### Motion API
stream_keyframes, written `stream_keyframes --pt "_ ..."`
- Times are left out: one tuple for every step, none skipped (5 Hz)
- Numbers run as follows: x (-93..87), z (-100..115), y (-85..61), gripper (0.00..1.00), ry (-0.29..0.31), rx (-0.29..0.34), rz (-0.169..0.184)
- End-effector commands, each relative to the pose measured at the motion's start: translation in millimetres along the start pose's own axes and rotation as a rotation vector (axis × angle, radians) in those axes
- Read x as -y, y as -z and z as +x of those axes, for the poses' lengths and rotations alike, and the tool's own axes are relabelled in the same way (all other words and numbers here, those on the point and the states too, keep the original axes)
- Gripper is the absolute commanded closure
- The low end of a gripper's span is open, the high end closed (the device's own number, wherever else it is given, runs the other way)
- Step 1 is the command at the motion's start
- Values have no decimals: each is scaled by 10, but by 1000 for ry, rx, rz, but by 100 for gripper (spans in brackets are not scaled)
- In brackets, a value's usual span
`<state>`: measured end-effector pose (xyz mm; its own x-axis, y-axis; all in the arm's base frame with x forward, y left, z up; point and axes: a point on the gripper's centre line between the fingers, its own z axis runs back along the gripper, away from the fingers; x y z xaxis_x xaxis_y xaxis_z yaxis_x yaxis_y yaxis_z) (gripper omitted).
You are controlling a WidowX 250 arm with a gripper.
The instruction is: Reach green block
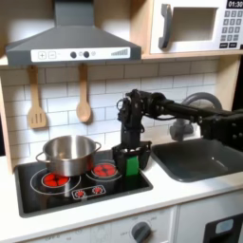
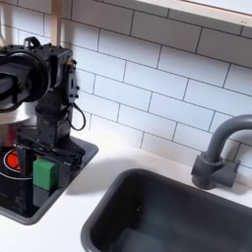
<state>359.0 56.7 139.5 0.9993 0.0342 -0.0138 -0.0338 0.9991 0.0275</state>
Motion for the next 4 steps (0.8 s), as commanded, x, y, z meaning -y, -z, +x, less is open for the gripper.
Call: stream_keyframes --pt "-23 10 54 0 -10 -24 -4" --pt "-7 16 25 0 -3 -15 -2" --pt "-1 16 20 0 -2 -14 -1" --pt "-1 14 25 0 -1 -17 -2"
